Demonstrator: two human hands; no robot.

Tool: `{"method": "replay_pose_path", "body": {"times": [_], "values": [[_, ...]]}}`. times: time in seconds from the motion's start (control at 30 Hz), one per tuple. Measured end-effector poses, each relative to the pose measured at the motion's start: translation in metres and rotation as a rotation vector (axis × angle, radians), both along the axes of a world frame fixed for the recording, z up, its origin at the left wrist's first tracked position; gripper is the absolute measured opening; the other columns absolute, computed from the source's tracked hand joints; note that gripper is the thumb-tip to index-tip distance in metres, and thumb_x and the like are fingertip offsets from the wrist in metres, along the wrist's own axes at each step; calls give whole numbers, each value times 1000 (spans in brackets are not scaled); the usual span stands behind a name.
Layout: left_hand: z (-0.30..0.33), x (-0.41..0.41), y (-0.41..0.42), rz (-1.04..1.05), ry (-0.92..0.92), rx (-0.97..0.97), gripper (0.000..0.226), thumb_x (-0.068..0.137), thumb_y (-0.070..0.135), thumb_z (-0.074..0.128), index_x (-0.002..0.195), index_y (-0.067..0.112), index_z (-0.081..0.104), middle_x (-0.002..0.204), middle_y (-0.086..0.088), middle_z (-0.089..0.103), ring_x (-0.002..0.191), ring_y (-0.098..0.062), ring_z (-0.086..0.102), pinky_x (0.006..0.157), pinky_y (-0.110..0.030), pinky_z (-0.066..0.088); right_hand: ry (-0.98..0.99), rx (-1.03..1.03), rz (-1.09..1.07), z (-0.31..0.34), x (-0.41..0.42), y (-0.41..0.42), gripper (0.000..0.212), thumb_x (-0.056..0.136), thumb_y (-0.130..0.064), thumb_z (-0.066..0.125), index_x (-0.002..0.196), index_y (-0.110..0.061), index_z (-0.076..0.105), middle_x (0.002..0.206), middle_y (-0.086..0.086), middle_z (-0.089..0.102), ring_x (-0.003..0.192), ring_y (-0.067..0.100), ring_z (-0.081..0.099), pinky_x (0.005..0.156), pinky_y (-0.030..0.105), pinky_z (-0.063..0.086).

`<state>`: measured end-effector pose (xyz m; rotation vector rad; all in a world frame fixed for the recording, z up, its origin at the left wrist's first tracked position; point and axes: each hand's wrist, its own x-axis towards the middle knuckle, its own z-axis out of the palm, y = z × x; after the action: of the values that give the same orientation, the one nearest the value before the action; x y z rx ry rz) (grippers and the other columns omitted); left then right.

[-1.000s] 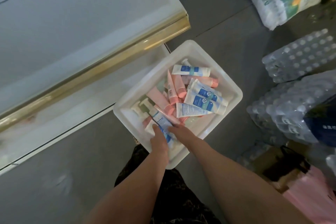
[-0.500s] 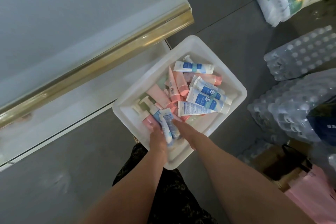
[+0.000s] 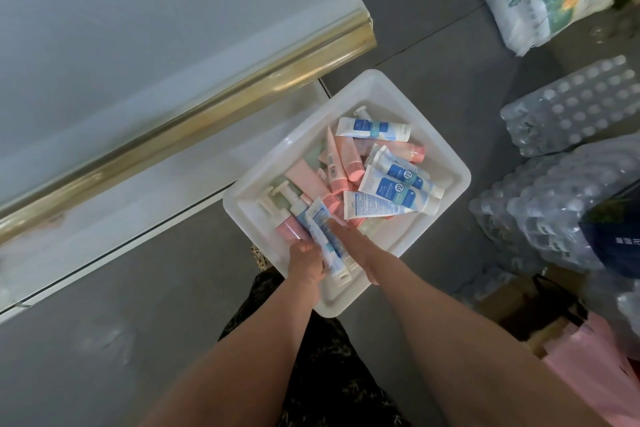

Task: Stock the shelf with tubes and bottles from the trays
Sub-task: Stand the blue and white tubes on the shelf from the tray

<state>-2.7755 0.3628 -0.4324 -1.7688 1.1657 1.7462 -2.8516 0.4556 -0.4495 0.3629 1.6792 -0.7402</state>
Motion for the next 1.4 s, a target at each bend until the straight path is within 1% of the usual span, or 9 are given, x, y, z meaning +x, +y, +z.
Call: {"method": "replay_pose_path", "body": {"times": [0.1, 0.23, 0.37, 0.5, 0.63, 0.73, 0.9, 1.07, 1.4], "values": [[14, -1, -4, -51, 59, -16, 16, 98, 6, 53, 113, 6, 59, 108, -19, 68, 89, -28, 68, 68, -28, 57, -54, -93, -146, 41, -8, -10, 69, 86, -78, 47, 135, -30, 47, 125, 1, 65, 108, 21, 66, 85, 37, 52], [37, -9, -17, 41, 82, 75, 26, 100, 24, 58, 120, 8, 61, 104, -11, 69, 83, -25, 68, 67, -37, 55, -104, -200, -283, 61, -9, -9, 83, 75, -85, 52, 134, -28, 54, 116, 6, 73, 102, 27, 72, 94, 46, 55], [75, -21, -31, 207, 194, 274, 29, 97, 26, 61, 116, 4, 58, 104, -16, 70, 88, -30, 67, 67, -41, 55, -68, -279, -420, 90, -22, -10, 54, 97, -63, 42, 121, -19, 61, 99, 7, 76, 82, 22, 74, 67, 32, 59], [107, -29, -40, 237, 319, 316, 30, 96, 30, 63, 114, 6, 60, 103, -19, 71, 92, -34, 70, 71, -44, 57, -26, -339, -467, 131, -37, -21, 49, 95, -62, 49, 112, -19, 65, 102, 7, 75, 86, 24, 70, 69, 30, 54], [137, -37, -47, 198, 541, 184, 49, 94, 37, 65, 129, 4, 57, 113, -24, 70, 99, -43, 69, 76, -53, 57, 62, -435, -481, 168, -51, -35, 50, 95, -59, 54, 122, -18, 66, 113, 8, 75, 93, 24, 72, 78, 36, 57], [166, -43, -56, 163, 639, 86, 64, 80, 43, 78, 125, 2, 61, 112, -25, 70, 101, -47, 67, 89, -64, 52, 132, -491, -479, 195, -62, -46, 37, 97, -50, 56, 112, -18, 66, 92, 4, 74, 77, 20, 69, 71, 36, 55], [212, -49, -80, 197, 626, -43, 60, 71, 42, 86, 108, -2, 69, 102, -19, 74, 93, -38, 70, 93, -53, 54, 187, -563, -474, 238, -78, -70, 11, 93, -23, 58, 101, -16, 60, 82, 6, 62, 69, 18, 58, 67, 33, 51], [269, -48, -103, 196, 834, -88, 45, 89, 29, 73, 126, 10, 54, 105, -12, 67, 84, -26, 64, 90, -52, 52, 285, -783, -435, 289, -80, -91, 33, 94, -14, 56, 127, -11, 55, 112, 16, 60, 99, 30, 56, 85, 43, 50], [374, -57, -194, 81, 1044, -189, 31, 96, 11, 58, 126, 13, 53, 104, -10, 61, 91, -22, 59, 90, -49, 55, 483, -1010, -406, 383, -81, -159, 52, 80, -29, 72, 129, -13, 62, 113, 10, 64, 104, 24, 62, 102, 44, 50]]}}
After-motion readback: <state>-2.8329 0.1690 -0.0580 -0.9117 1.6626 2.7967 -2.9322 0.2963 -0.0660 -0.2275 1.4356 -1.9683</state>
